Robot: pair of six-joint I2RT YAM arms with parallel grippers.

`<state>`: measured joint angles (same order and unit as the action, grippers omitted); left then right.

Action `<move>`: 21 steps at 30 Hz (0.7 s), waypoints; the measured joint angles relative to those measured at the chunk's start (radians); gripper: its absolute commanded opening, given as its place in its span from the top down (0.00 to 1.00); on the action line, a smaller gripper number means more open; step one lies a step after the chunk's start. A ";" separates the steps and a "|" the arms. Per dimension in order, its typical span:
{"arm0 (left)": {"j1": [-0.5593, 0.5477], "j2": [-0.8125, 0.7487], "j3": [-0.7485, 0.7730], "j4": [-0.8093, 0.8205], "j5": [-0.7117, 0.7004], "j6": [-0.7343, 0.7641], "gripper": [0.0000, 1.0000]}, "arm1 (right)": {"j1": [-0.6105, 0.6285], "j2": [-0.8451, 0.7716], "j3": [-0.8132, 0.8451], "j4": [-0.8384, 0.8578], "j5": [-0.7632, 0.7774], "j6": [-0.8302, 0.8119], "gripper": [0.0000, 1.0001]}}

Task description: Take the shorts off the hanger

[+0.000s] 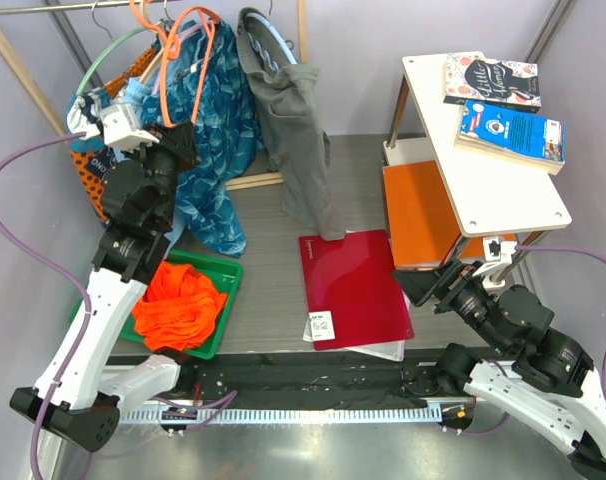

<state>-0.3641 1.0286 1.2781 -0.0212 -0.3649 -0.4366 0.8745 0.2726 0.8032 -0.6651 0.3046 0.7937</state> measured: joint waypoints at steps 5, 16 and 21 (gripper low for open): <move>0.000 0.011 0.001 0.000 0.006 0.000 1.00 | 0.000 0.000 -0.002 0.002 -0.003 0.003 0.04; 0.000 0.135 0.049 0.002 0.017 0.027 0.99 | 0.000 0.000 -0.002 0.002 -0.003 0.003 0.05; 0.000 0.174 0.063 0.010 0.017 0.055 1.00 | 0.000 0.000 -0.002 0.002 -0.002 0.003 0.05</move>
<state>-0.3641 1.2030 1.3407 -0.0116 -0.3477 -0.3820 0.8745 0.2729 0.8009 -0.6636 0.3023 0.7971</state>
